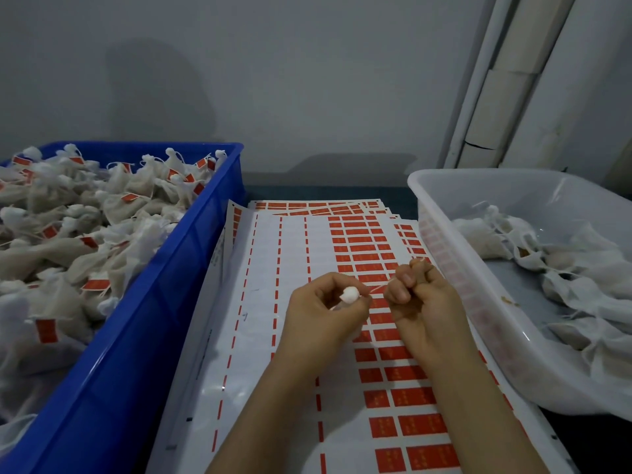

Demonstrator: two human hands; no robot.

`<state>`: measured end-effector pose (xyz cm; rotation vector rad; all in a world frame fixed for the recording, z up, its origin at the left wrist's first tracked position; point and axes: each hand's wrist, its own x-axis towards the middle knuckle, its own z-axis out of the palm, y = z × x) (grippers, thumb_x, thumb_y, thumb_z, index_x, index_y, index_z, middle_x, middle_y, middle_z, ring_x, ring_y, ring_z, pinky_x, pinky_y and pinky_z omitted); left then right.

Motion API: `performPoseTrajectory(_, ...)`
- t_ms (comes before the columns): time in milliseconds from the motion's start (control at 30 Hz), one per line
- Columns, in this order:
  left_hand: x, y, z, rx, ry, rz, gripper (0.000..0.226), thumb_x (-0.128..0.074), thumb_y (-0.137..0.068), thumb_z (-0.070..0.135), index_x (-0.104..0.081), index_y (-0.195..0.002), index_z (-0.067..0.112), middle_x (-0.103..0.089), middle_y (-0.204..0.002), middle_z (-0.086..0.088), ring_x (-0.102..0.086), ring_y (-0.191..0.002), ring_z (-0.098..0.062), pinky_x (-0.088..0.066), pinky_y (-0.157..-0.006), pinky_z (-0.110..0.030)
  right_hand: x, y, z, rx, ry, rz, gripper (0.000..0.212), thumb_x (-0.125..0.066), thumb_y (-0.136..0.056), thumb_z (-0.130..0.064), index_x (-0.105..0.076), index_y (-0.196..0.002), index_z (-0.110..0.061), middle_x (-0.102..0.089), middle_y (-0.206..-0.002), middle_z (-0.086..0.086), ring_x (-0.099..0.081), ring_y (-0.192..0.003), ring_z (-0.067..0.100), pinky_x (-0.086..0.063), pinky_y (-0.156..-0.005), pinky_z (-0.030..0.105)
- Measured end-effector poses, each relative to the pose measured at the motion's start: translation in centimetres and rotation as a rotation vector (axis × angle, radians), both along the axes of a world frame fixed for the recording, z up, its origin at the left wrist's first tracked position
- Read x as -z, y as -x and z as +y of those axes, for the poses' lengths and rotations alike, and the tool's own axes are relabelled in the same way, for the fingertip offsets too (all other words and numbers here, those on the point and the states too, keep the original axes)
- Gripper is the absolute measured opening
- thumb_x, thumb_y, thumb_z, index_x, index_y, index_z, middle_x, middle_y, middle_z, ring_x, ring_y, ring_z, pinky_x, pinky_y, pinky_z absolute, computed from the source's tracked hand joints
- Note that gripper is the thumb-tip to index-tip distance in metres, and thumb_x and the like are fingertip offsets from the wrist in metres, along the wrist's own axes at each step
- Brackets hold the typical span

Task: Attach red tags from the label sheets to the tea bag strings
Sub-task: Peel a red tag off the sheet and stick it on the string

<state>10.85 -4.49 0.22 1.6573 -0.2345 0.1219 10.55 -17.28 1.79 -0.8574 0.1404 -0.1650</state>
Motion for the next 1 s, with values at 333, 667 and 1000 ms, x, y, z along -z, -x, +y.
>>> performPoseTrajectory(333, -0.1, -0.8, 0.3, 0.001, 0.052, 0.258, 0.014, -0.062, -0.088, 0.021, -0.063, -0.075, 0.025, -0.069, -0.079, 0.018, -0.066, -0.079, -0.002, -0.045, -0.048, -0.007, -0.2, 0.3, -0.4, 0.03, 0.35, -0.031, 0.021, -0.05, -0.083, -0.031, -0.061, -0.089, -0.014, -0.066, -0.071, 0.001, -0.056, -0.051, 0.01, -0.055, -0.061, 0.021)
performPoseTrajectory(667, -0.4, -0.3, 0.9, 0.152, 0.099, 0.278, 0.038, -0.06, -0.067, 0.054, -0.067, -0.097, 0.031, -0.073, -0.086, 0.008, -0.071, -0.076, -0.016, -0.058, -0.07, -0.027, 0.6, 0.3, 0.5, 0.003, 0.709, -0.034, 0.028, -0.057, -0.068, -0.047, -0.065, -0.088, -0.03, -0.069, -0.086, -0.013, -0.066, -0.082, 0.014, -0.055, -0.079, 0.031)
performPoseTrajectory(1000, -0.1, -0.7, 1.1, 0.121, 0.099, 0.29, 0.011, -0.065, -0.085, 0.034, -0.073, -0.083, 0.028, -0.073, -0.078, 0.008, -0.062, -0.055, -0.008, -0.047, -0.051, -0.014, 1.0, 0.1, 1.2, 0.125, 1.008, -0.062, 0.014, -0.058, -0.088, -0.028, -0.058, -0.081, -0.041, -0.063, -0.078, -0.027, -0.061, -0.074, -0.004, -0.042, -0.054, 0.001)
